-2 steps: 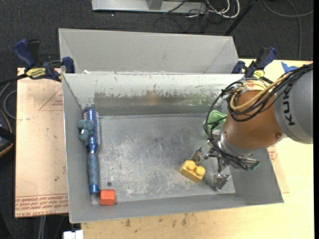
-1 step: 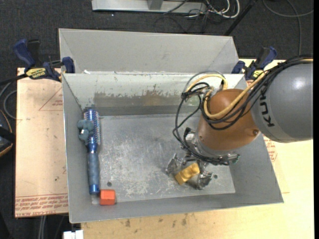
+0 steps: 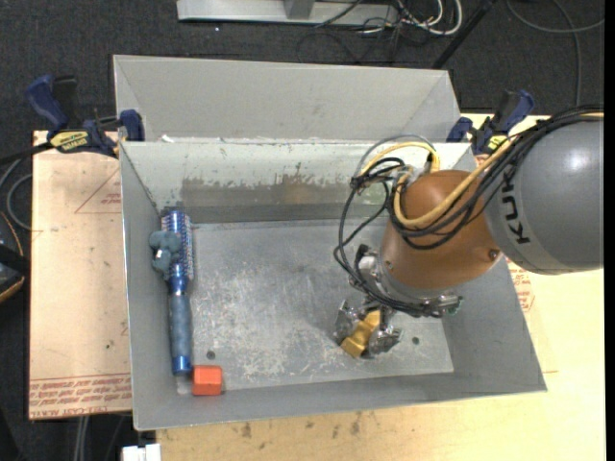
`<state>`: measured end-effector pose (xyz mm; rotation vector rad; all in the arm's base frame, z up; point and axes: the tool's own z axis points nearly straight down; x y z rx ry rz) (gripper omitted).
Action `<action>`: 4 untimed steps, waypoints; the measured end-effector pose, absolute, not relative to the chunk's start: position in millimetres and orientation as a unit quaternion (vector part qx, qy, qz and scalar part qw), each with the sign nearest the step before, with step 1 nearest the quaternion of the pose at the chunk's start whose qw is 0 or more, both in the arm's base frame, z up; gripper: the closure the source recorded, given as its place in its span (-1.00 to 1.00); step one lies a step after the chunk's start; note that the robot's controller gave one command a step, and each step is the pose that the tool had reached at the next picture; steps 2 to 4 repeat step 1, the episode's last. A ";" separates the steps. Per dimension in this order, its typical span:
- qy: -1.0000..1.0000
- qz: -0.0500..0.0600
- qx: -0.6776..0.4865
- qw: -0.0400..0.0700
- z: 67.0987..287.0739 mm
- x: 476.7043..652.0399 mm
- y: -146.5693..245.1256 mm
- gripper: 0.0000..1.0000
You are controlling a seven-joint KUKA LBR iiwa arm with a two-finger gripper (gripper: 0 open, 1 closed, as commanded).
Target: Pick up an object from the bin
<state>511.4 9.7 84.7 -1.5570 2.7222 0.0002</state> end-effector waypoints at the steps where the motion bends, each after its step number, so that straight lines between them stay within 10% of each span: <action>1: 0.865 -0.002 -0.501 0.004 191.3 510.9 6.1 1.00; 4: 0.865 -0.002 -0.501 0.004 191.3 510.9 6.1 1.00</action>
Offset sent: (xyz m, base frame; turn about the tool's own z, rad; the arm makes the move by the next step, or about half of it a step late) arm -0.0023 -0.0042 0.1025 -0.0149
